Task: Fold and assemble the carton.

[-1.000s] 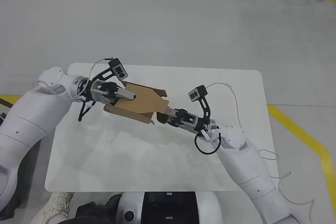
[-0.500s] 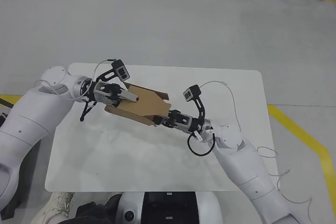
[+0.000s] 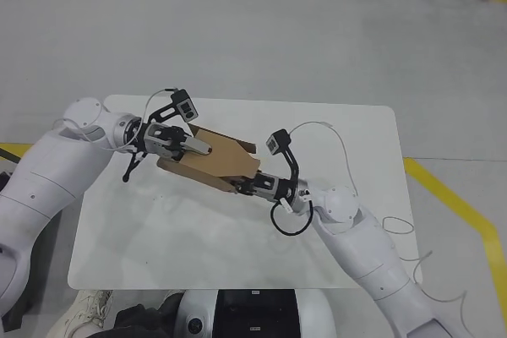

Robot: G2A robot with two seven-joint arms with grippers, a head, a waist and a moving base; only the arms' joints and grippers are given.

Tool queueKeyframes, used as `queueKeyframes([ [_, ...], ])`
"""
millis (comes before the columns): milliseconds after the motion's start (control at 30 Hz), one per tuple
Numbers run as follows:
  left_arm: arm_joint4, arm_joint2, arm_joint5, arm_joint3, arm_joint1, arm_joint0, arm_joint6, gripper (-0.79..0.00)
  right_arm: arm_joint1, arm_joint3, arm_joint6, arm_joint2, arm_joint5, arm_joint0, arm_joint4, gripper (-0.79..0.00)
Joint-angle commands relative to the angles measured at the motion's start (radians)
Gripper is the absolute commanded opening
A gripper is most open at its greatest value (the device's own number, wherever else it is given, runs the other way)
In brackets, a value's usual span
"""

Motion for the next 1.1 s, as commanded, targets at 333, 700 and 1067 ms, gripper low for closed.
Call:
queueKeyframes([
  [333,-0.008,-0.005,-0.002,-0.010,0.002,0.004,0.000,-0.785,-0.004,0.010,-0.027,-0.011,0.012,0.008,-0.012,-0.785],
  [700,-0.012,-0.007,-0.001,-0.012,0.007,0.015,0.000,-0.785,-0.002,-0.004,-0.035,-0.005,0.019,-0.001,-0.019,-0.785],
  [1067,-0.072,-0.029,-0.002,0.044,0.009,0.021,0.000,-0.785,0.017,-0.034,-0.006,0.088,-0.082,-0.060,0.036,0.000],
])
